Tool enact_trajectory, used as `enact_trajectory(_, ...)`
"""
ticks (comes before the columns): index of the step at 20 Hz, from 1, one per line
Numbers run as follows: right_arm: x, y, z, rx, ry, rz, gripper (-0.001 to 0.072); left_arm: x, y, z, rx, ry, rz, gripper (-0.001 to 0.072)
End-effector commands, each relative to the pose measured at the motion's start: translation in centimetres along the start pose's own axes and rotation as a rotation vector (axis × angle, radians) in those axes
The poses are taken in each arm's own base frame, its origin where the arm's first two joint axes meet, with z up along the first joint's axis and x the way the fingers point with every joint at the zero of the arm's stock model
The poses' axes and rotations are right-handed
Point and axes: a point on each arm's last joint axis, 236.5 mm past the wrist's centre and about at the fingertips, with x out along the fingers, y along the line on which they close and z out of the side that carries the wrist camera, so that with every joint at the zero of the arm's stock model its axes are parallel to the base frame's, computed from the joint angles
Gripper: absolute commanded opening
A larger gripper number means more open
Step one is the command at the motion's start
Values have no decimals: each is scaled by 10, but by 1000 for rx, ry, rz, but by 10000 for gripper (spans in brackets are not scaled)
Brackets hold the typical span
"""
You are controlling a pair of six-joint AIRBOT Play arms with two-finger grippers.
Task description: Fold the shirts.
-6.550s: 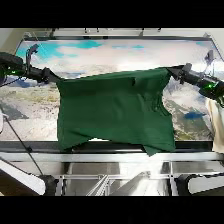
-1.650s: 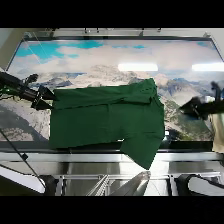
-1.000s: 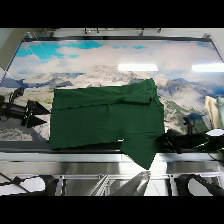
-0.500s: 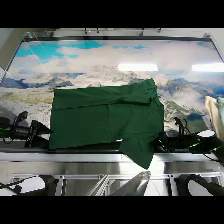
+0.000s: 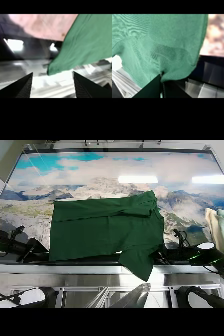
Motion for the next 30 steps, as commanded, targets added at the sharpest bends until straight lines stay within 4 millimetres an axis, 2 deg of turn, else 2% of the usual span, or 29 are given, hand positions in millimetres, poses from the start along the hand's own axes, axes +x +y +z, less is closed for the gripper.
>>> enact_trajectory(1,0,1,-1,-4,2,4,22,7,-6,10,72,-11,-51,526)
enact_trajectory(3,0,1,0,-4,2,4,22,16,-20,16,53,-1,-147,522)
enact_trajectory(5,0,1,0,-7,1,4,22,25,-32,21,55,14,-210,420)
enact_trajectory(11,0,1,0,-6,1,5,22,54,-49,8,91,149,-199,418)
enact_trajectory(12,0,2,-1,-6,4,7,22,56,-53,5,98,168,-197,368)
enact_trajectory(13,0,3,-3,-7,11,10,22,55,-57,-2,108,199,-204,78)
enact_trajectory(14,0,5,-6,-7,25,19,22,53,-60,-10,113,232,-219,14)
enact_trajectory(17,-6,16,-13,-32,44,50,21,46,-62,-19,89,271,-248,15)
enact_trajectory(19,-18,27,-9,-60,1,78,20,41,-60,-19,72,262,-261,15)
enact_trajectory(22,-48,34,2,-32,-96,112,21,31,-51,-8,59,190,-252,15)
enact_trajectory(25,-75,41,2,-2,-155,171,21,11,-51,4,70,131,-248,15)
enact_trajectory(28,-89,43,5,-8,-213,181,21,-6,-46,11,89,122,-171,16)
enact_trajectory(30,-93,53,6,-19,-232,211,20,-16,-48,10,113,142,-146,16)
